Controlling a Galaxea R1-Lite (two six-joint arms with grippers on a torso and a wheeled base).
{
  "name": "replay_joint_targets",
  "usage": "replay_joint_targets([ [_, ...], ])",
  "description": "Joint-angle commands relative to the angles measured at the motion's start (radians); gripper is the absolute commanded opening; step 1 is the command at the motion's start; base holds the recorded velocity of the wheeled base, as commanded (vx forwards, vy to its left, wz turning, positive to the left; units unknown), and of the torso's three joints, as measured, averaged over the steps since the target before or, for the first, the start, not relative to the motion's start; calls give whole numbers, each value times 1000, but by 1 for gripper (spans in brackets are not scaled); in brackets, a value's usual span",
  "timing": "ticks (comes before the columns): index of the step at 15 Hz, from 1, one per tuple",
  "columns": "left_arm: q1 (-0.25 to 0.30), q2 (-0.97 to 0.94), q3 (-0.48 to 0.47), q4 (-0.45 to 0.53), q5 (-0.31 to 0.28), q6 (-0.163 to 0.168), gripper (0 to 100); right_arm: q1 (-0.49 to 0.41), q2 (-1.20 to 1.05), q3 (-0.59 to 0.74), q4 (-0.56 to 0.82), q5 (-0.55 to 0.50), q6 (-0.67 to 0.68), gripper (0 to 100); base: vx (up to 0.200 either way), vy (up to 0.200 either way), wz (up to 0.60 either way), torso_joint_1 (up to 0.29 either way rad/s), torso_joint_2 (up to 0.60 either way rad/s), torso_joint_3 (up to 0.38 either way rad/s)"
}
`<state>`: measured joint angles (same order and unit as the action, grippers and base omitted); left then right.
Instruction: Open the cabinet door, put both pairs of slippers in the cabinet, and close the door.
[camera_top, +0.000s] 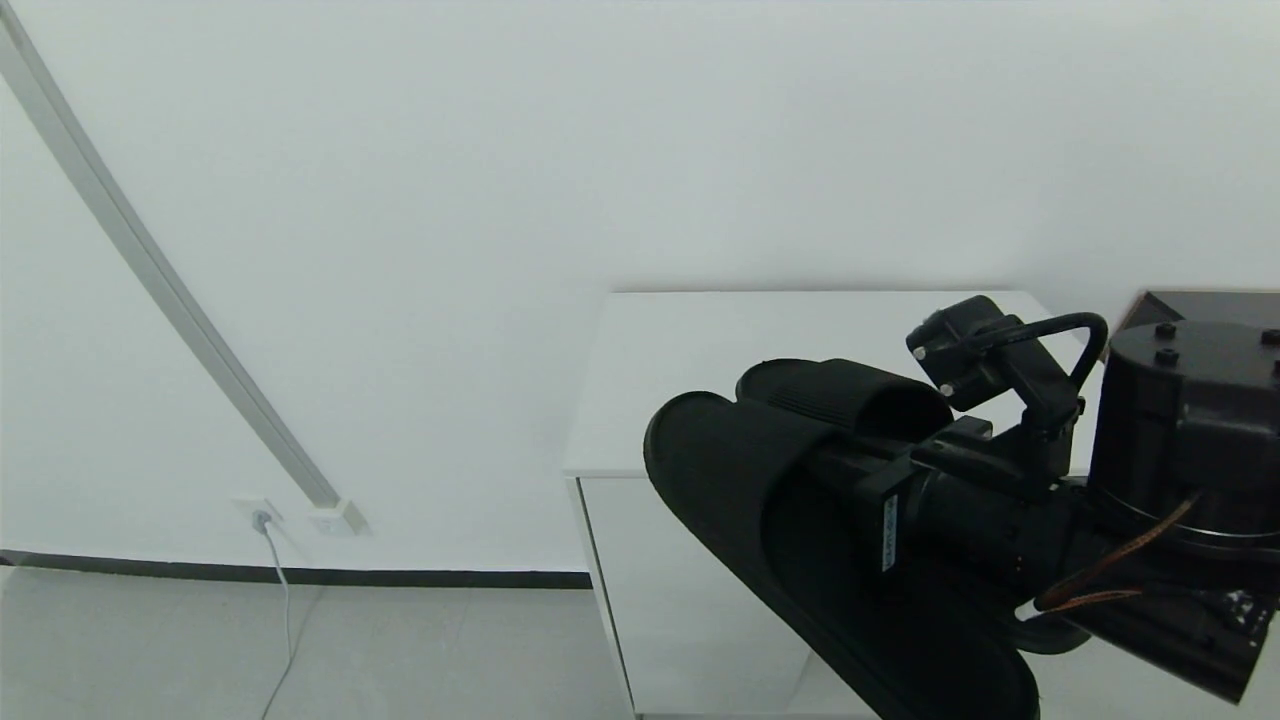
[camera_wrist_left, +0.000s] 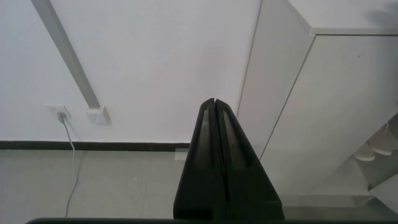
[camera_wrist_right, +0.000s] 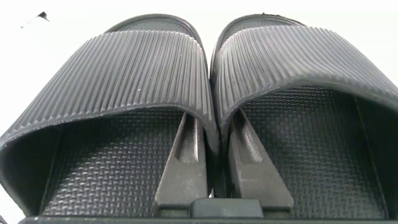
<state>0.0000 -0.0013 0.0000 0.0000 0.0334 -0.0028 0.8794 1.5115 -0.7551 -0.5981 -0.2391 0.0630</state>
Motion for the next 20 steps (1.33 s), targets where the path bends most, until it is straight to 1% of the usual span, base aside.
replay_joint_targets([
  [1, 0, 1, 0, 0, 0, 0, 0, 0, 7, 0, 0, 0, 0, 0, -200, 0, 0, -7, -2, 7],
  [6, 0, 1, 0, 0, 0, -2, 0, 0, 7, 3, 0, 0, 0, 0, -200, 0, 0, -1, 2, 1],
  [20, 0, 1, 0, 0, 3, -3, 0, -3, 24, 7, 0, 3, 1, 0, 0, 0, 0, 0, 0, 0],
])
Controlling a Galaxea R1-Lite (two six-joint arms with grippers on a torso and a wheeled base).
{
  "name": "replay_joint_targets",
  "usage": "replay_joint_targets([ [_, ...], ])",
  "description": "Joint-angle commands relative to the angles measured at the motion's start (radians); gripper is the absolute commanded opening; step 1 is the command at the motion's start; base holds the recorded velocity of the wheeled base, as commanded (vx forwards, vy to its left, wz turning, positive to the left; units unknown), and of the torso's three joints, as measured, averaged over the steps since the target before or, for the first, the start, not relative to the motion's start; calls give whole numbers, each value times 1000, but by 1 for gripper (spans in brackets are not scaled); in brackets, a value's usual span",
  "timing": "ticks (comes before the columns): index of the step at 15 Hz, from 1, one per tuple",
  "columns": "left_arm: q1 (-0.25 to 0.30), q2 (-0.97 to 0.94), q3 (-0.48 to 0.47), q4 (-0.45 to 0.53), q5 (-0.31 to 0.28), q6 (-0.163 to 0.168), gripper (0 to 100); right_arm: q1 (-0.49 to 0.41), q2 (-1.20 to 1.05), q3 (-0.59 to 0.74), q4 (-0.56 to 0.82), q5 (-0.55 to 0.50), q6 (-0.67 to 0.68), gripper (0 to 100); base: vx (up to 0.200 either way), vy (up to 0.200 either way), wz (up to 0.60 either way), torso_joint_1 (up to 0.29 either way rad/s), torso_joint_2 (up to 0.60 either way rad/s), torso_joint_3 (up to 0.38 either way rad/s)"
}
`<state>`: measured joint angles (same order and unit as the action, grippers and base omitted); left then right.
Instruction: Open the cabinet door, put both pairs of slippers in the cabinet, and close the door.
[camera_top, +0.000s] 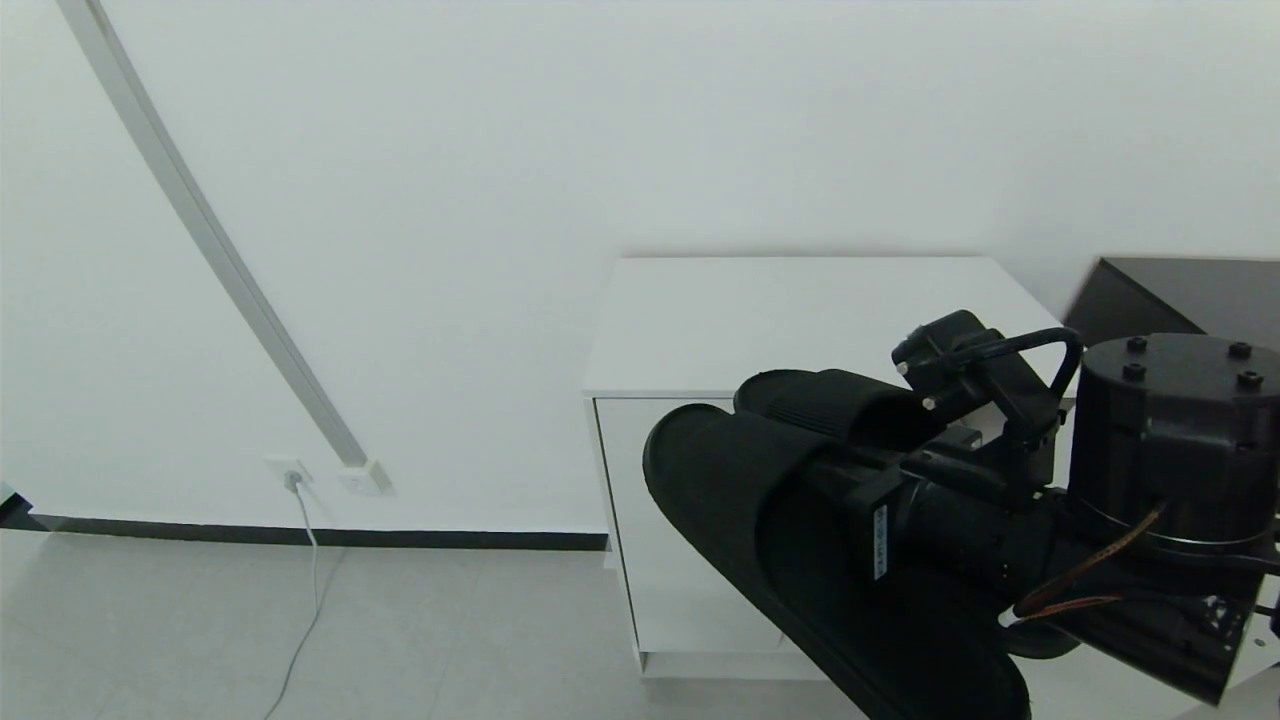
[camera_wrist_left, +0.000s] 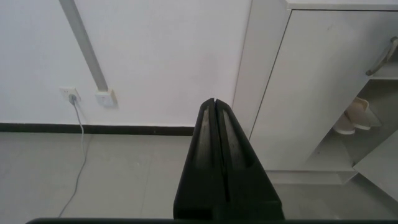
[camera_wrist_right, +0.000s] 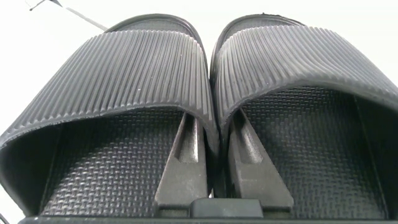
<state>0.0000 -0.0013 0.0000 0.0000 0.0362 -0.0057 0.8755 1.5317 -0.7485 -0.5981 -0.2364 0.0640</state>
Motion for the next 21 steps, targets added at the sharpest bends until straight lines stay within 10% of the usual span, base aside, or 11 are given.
replay_joint_targets([
  [1, 0, 1, 0, 0, 1, 0, 0, 2, 4, 0, 0, 0, 0, 0, 0, 0, 0, 0, 0, 0],
  [21, 0, 1, 0, 0, -1, 3, 0, 5, -31, 23, 1, -6, -1, 0, 0, -170, 0, 3, 2, 1],
])
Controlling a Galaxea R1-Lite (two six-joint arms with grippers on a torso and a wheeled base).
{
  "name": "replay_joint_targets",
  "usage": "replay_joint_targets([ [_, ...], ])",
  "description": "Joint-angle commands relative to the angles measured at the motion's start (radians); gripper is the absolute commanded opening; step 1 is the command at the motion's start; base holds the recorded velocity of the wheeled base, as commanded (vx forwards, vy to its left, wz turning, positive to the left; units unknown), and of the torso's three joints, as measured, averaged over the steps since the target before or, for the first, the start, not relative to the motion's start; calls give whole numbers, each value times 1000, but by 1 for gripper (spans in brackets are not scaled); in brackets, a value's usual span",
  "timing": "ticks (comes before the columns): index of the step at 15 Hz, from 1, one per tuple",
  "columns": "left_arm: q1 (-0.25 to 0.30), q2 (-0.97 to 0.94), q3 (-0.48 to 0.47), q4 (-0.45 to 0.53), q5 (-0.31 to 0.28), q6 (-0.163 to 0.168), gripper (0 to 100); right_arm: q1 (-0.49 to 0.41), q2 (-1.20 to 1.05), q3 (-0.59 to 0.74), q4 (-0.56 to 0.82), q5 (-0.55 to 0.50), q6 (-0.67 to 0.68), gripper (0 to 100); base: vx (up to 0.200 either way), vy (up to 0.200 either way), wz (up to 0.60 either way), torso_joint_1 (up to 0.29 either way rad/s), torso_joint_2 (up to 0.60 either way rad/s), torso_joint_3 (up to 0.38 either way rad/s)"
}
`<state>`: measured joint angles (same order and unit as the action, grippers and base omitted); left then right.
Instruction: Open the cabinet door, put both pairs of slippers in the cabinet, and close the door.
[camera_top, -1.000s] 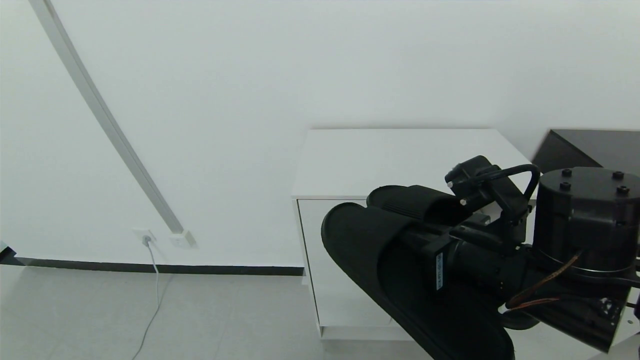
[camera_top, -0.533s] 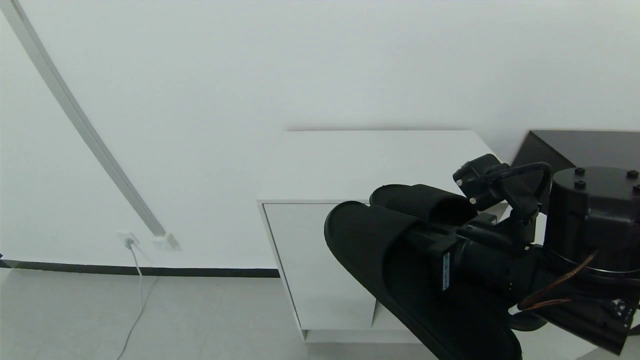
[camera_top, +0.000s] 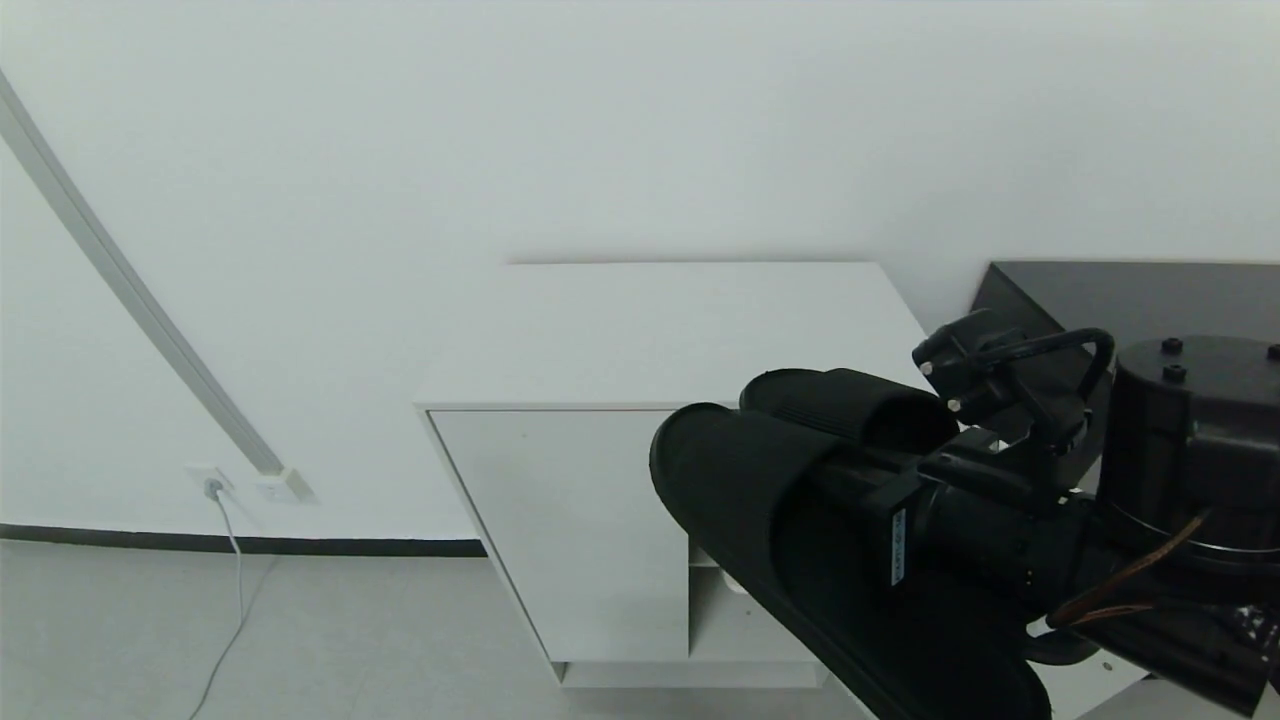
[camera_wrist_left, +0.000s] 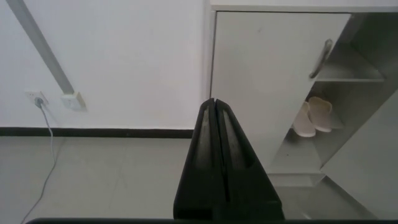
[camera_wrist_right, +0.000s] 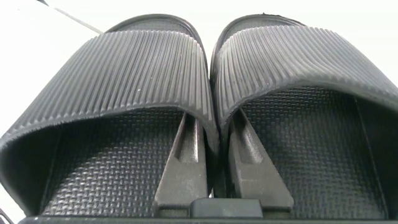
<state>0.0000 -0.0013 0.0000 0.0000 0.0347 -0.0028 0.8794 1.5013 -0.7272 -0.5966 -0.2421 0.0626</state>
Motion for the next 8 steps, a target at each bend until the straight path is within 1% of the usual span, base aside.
replay_joint_targets([
  [1, 0, 1, 0, 0, 1, 0, 0, 4, -3, 5, 0, 0, 0, 0, 0, -200, 0, 2, -2, 2],
  [8, 0, 1, 0, 0, -1, -2, 0, 4, 4, 8, 0, 0, 0, 0, 0, 0, 0, 0, 0, 0],
])
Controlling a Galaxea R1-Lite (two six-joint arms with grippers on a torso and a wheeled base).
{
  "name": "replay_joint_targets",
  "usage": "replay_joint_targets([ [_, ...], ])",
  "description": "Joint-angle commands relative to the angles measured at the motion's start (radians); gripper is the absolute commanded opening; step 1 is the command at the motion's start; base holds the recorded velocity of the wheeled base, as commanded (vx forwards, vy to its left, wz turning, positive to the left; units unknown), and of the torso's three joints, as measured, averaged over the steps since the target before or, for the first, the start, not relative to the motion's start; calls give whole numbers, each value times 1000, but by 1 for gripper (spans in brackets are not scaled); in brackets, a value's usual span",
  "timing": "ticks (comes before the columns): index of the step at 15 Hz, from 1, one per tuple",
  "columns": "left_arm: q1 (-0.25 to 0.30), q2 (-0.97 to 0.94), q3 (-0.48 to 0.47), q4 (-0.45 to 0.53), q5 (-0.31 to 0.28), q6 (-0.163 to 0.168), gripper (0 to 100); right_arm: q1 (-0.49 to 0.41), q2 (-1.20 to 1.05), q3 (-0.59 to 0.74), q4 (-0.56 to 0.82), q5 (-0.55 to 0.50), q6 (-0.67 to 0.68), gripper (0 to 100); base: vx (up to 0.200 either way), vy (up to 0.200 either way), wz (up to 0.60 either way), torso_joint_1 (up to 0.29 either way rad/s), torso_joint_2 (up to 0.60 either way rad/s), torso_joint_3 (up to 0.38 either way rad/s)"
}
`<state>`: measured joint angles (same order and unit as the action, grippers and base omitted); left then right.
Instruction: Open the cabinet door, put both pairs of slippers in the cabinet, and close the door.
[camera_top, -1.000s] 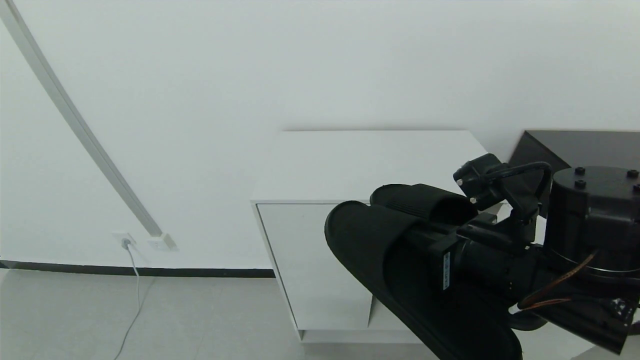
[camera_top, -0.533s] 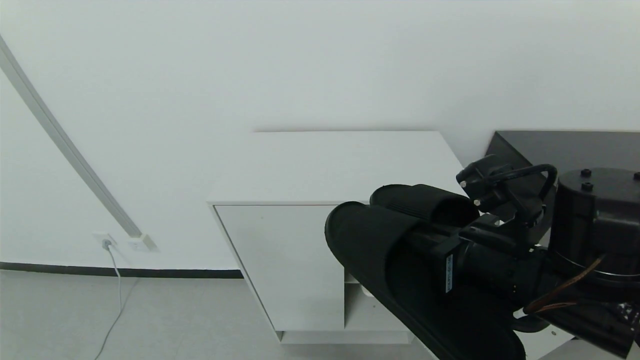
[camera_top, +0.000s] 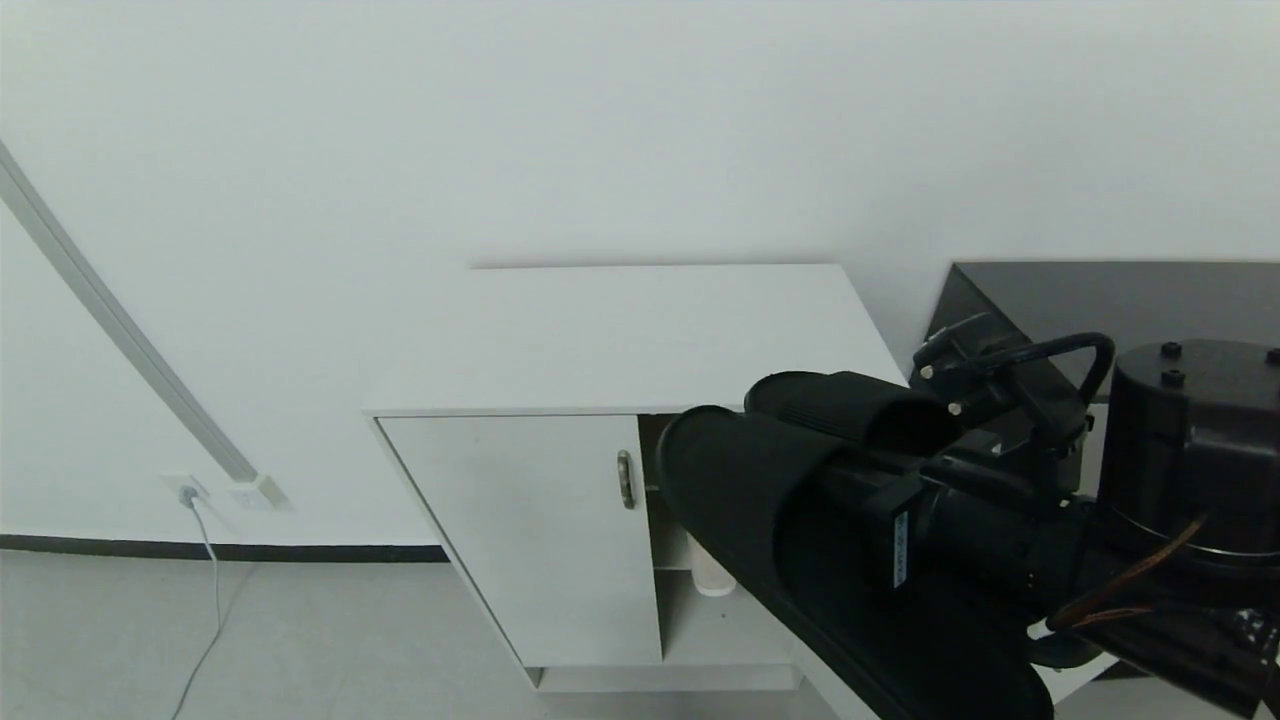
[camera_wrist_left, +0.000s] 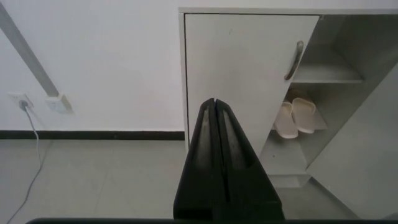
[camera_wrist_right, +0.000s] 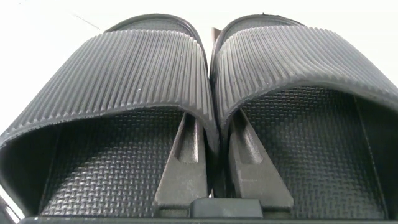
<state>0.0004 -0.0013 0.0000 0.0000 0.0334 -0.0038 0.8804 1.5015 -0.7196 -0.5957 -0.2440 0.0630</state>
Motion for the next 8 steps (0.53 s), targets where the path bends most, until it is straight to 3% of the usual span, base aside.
replay_joint_targets([
  [1, 0, 1, 0, 0, 0, -1, 0, 3, 5, 3, -3, 0, 0, 0, 0, 0, 0, 0, 0, 0],
  [8, 0, 1, 0, 0, 0, -1, 0, 0, 11, 29, -9, 2, -32, 0, 0, 0, 0, 0, 0, 0],
])
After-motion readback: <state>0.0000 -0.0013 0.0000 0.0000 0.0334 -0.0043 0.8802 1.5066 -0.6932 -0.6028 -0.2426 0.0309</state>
